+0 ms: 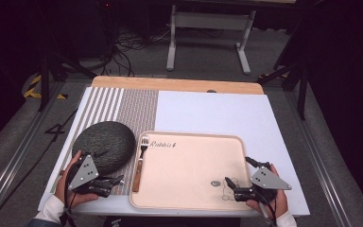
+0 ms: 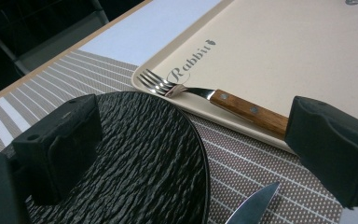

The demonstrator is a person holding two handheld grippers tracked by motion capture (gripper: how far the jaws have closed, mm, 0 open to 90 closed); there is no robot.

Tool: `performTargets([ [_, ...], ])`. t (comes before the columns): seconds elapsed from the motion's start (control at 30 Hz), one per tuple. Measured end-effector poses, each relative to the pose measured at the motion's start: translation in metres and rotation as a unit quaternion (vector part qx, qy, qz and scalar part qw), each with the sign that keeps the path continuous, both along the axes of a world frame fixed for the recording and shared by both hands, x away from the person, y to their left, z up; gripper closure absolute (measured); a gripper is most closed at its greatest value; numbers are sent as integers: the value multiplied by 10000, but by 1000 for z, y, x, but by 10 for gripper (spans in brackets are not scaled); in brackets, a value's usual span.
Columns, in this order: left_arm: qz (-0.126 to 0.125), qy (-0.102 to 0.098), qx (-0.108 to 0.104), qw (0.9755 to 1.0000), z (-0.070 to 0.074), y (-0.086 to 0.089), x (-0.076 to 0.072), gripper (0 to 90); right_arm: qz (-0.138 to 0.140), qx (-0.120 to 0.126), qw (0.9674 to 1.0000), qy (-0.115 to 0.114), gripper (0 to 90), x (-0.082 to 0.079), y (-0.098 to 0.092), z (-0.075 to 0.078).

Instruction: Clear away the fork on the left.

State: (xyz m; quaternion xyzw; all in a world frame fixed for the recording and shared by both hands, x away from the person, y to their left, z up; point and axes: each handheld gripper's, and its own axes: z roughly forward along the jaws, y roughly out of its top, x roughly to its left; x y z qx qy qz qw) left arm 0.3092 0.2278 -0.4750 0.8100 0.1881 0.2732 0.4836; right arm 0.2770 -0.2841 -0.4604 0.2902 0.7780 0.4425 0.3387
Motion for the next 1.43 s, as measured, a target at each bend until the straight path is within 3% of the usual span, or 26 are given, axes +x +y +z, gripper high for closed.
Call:
performTargets([
  [0.43, -92, -23, -86, 9999, 2, 2, -3, 47, 19, -107, 9999, -23, 64, -2, 5, 0],
  [1.43, -218, 51, -53, 9997, 2, -5, 0, 42, 9, -33, 10000, -7, 64, -1, 0, 0],
])
